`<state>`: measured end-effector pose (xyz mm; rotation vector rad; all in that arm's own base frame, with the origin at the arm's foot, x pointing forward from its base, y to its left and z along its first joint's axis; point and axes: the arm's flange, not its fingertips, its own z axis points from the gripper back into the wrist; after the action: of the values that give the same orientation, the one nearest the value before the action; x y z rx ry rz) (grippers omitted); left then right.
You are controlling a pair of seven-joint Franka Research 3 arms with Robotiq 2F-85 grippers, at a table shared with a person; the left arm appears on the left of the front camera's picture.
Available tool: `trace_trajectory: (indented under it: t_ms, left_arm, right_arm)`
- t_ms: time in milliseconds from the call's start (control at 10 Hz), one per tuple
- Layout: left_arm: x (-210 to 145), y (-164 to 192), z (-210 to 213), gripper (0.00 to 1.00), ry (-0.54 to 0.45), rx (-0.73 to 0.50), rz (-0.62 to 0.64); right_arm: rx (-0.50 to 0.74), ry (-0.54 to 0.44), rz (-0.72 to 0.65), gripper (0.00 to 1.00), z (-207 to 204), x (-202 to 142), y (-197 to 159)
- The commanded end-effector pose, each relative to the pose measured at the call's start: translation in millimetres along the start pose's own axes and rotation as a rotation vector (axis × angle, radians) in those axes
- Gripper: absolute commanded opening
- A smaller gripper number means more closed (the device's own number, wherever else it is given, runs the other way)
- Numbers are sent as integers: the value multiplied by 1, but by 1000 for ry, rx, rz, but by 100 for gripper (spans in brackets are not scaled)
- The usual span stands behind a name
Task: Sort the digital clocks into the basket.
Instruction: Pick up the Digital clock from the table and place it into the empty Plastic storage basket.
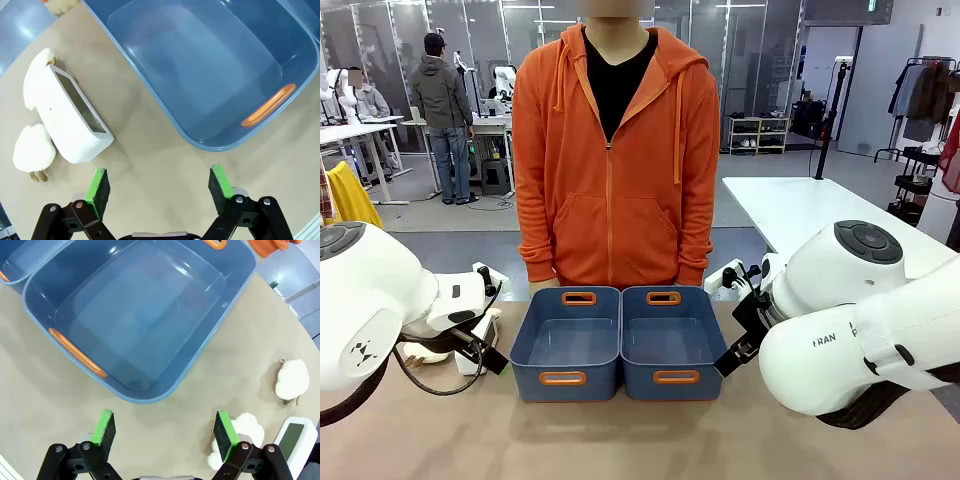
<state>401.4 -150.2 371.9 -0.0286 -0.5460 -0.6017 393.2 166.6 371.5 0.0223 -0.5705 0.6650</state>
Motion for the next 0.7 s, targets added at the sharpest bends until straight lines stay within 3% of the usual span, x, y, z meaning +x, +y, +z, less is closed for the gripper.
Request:
trace_trajectory:
  t_ms: [0,600]
  left_arm:
    - [0,0,0,100,0,0,0]
    - [0,0,0,100,0,0,0]
  right_arm:
    - [0,0,0,100,0,0,0]
    - [0,0,0,100,0,0,0]
